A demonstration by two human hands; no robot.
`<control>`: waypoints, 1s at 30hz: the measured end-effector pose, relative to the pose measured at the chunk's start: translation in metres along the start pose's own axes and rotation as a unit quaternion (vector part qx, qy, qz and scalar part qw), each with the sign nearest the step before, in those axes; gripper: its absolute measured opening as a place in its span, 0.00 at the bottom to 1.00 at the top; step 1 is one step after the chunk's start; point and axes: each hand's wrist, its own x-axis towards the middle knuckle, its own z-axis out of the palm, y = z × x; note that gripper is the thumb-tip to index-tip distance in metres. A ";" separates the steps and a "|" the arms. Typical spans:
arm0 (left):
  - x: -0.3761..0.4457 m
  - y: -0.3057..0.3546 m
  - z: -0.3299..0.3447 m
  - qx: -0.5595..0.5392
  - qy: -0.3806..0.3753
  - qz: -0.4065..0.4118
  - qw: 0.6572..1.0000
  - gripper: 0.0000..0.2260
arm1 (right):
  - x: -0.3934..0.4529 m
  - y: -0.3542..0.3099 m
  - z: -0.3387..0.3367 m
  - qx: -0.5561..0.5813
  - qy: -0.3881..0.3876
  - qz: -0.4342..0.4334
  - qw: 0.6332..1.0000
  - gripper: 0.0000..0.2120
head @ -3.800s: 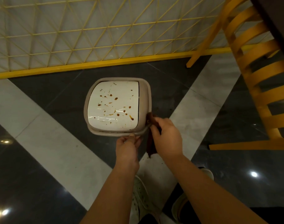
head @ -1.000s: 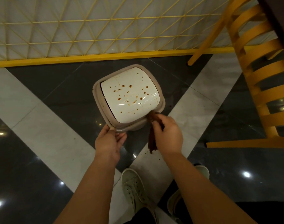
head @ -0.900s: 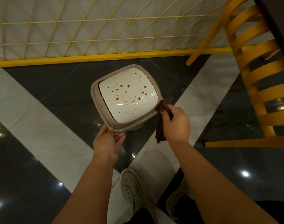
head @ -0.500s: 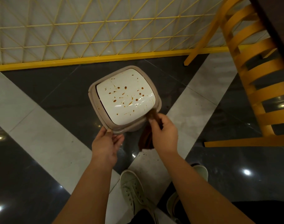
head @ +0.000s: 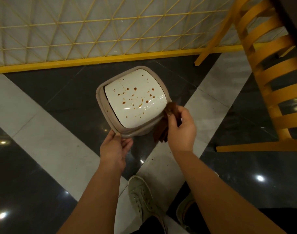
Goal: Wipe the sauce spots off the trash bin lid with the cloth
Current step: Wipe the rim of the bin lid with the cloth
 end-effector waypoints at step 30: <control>0.003 -0.018 0.011 0.022 -0.002 -0.002 1.000 0.16 | -0.036 -0.003 0.010 -0.244 -0.194 -0.225 0.923 0.12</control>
